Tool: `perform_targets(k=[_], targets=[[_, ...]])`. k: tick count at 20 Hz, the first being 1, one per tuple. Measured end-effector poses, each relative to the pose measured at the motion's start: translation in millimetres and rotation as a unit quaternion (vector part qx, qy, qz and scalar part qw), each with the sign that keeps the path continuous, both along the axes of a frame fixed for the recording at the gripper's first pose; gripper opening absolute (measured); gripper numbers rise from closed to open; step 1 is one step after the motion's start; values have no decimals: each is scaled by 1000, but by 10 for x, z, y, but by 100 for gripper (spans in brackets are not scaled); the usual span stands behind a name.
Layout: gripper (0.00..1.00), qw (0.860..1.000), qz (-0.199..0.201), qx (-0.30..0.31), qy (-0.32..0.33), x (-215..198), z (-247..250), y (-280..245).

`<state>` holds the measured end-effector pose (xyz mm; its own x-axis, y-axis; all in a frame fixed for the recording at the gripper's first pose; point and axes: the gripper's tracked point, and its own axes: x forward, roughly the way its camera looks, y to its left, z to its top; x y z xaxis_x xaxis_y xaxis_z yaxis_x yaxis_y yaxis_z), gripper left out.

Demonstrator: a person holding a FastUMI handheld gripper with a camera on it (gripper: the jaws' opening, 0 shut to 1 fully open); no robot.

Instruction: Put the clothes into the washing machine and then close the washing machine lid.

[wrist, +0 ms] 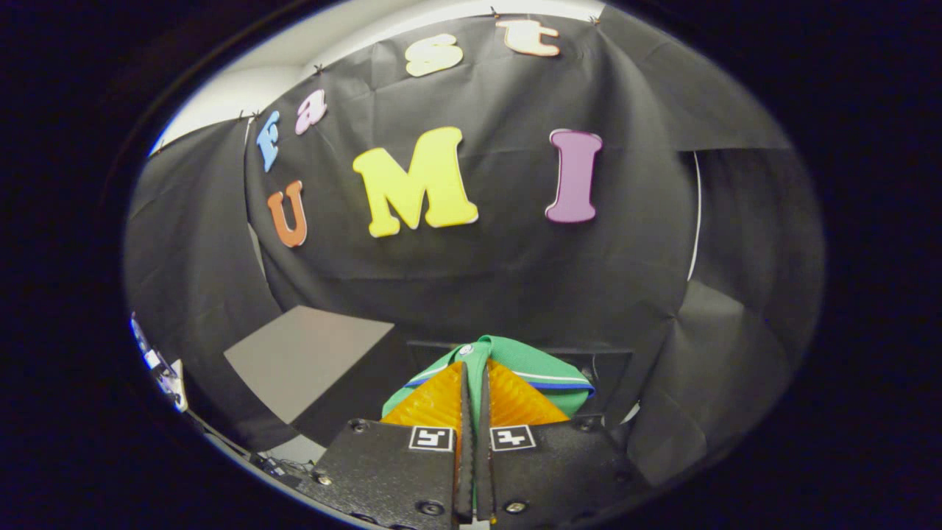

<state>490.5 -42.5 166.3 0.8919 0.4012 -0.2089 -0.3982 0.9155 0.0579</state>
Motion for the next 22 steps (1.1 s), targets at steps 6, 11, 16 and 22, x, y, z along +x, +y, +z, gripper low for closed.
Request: perform_targets(k=[6, 11, 16, 22], targets=[[5, 998, 12, -29, 54, 296, -768, 21], [5, 994, 10, -52, 100, 524, -1445, 45], [5, 987, 3, -70, 147, 731, -2051, 119], [5, 973, -3, -99, 208, 916, -2737, 232]])
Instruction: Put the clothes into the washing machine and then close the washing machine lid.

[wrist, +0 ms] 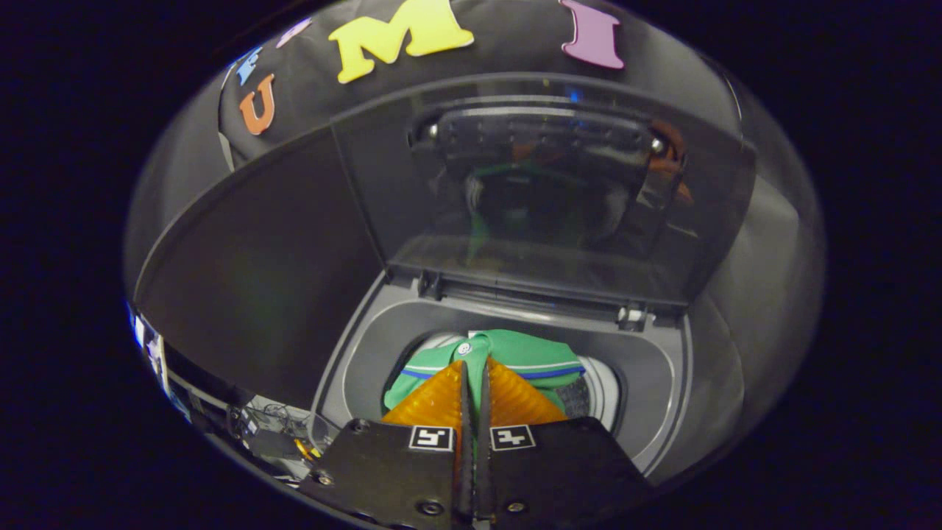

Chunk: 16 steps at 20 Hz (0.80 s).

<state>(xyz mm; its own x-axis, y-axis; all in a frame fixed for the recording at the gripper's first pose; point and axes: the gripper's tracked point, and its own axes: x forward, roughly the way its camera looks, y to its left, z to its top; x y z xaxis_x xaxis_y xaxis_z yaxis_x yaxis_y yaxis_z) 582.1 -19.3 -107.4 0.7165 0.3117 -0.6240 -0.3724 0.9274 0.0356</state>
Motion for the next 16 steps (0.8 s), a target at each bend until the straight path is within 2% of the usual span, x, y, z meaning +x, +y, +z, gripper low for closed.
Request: perform_targets(k=[11, 16], targets=[[5, 993, -42, -15, 114, 156, -1031, 101], [5, 981, -90, -22, 168, 188, -1323, 44]])
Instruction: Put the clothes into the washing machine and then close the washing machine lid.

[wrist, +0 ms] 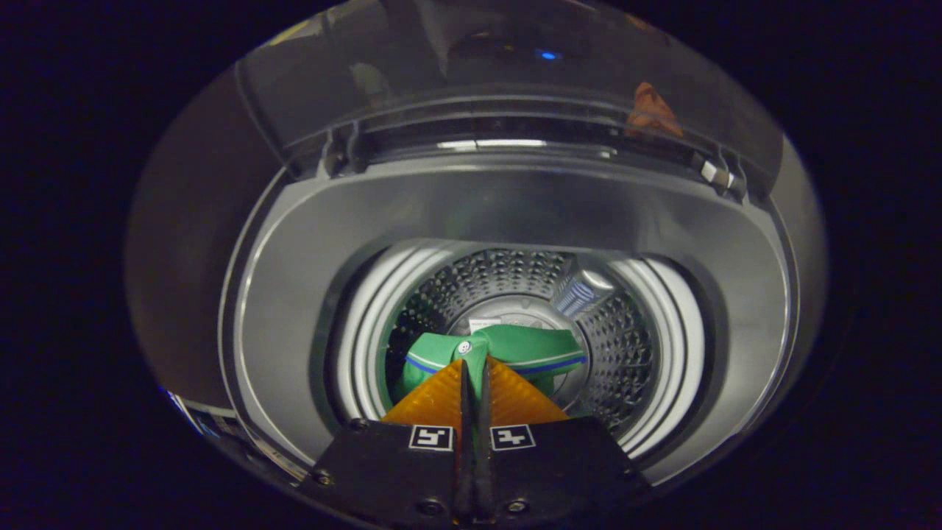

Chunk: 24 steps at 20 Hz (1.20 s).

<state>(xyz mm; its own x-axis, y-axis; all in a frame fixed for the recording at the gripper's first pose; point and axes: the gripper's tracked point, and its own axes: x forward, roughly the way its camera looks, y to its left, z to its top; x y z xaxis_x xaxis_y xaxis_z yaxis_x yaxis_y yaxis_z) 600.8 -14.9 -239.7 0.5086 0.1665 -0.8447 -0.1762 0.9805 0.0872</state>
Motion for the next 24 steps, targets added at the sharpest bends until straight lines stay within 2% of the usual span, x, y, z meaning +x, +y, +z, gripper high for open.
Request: perform_targets(k=[7, 9, 13, 16, 24], targets=[[6, 999, -27, -20, 25, -1, -81, -56], [6, 999, -37, -22, 19, 8, -68, -76], [14, 998, -48, -32, -21, 72, 54, -162], [68, 998, -42, -37, -35, 76, 53, -154], [68, 995, -51, -57, -70, 39, 251, -178]])
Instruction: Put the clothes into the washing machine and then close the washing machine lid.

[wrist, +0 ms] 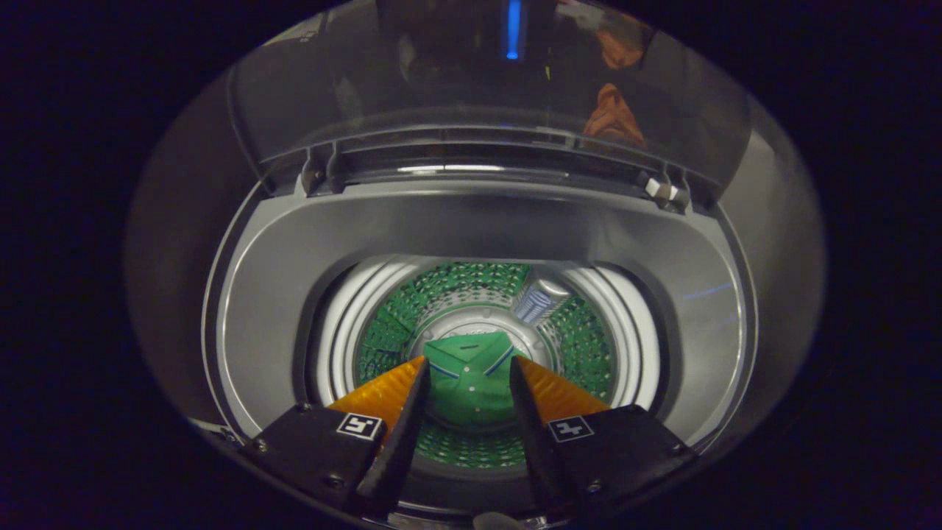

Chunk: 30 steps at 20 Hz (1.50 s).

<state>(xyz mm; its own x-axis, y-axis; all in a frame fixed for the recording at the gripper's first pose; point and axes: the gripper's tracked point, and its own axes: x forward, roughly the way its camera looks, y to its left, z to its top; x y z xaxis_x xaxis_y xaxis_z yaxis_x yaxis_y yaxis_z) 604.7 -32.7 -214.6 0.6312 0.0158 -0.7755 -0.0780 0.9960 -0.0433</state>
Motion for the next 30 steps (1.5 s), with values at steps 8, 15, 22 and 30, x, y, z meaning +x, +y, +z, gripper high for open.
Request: perform_targets(k=[8, 15, 22, 30], targets=[[68, 995, -8, 21, -92, -54, 823, -105], [68, 985, -5, 53, -164, -55, 1665, -156], [68, 972, 11, 55, -227, 69, 2429, -152], [68, 960, 18, 51, -274, 305, 3047, -176]])
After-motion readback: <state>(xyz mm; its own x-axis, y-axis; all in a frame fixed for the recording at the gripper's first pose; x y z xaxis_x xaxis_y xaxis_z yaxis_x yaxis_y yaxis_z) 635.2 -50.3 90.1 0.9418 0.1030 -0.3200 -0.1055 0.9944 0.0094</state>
